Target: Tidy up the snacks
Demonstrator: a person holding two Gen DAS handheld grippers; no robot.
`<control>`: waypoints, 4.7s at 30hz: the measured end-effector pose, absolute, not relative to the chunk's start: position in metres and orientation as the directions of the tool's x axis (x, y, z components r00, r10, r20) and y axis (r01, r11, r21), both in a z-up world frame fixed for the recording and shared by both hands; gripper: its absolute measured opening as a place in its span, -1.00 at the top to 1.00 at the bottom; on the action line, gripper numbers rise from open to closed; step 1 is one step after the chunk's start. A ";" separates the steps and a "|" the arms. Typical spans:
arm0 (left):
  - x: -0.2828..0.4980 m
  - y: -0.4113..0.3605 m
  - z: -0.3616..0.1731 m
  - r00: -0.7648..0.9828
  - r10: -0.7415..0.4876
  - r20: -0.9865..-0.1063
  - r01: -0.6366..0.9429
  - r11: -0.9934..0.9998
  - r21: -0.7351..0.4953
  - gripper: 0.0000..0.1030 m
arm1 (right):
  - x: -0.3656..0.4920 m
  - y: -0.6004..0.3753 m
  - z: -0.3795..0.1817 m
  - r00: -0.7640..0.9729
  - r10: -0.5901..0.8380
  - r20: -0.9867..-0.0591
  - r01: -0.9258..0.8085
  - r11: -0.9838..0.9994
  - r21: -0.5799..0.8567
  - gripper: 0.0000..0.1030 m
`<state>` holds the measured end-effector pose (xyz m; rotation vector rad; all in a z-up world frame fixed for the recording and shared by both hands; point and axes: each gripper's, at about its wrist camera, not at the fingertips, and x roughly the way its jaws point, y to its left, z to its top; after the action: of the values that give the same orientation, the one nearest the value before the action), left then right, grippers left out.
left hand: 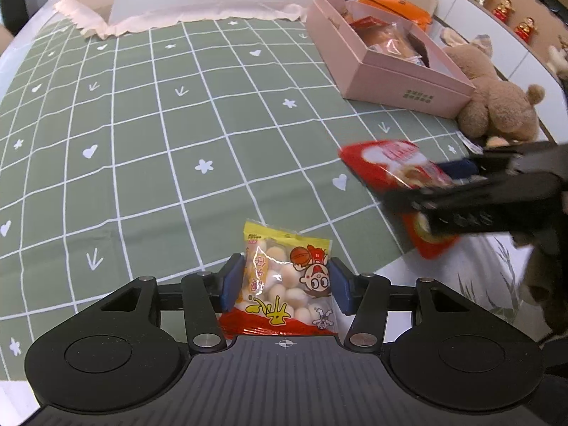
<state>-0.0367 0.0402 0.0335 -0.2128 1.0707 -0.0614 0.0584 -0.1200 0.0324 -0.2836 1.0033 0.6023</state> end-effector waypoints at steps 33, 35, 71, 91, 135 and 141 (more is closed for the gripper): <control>0.147 0.045 0.196 0.766 -0.422 -0.486 0.134 0.843 -0.521 -0.05 | 0.059 -0.274 0.164 0.693 0.305 -0.653 -0.279 0.949 0.148 -0.20; 0.132 0.057 0.187 0.765 -0.413 -0.495 0.098 0.834 -0.544 -0.05 | 0.074 -0.268 0.191 0.720 0.344 -0.603 -0.318 0.936 0.153 -0.20; 0.019 0.028 0.007 0.747 -0.049 -0.663 0.028 0.999 -0.043 -0.06 | 0.072 -0.130 -0.004 0.656 0.135 -0.743 -0.200 0.980 0.001 -0.83; 0.038 0.018 -0.002 0.799 0.012 -0.602 -0.009 1.000 0.008 -0.11 | 0.072 -0.143 -0.024 0.779 0.123 -0.614 -0.130 0.991 0.034 -1.00; 0.037 0.018 -0.002 0.799 0.011 -0.602 -0.009 1.000 0.006 -0.10 | 0.072 -0.144 -0.024 0.780 0.124 -0.614 -0.130 0.991 0.034 -1.00; 0.037 0.018 -0.002 0.799 0.008 -0.602 -0.009 1.000 0.002 -0.10 | 0.072 -0.143 -0.024 0.780 0.124 -0.614 -0.130 0.991 0.034 -1.00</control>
<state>0.0373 0.0185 -0.0016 -0.0011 0.6457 0.0092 0.0719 -0.1435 -0.0243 -0.0106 0.6627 0.1372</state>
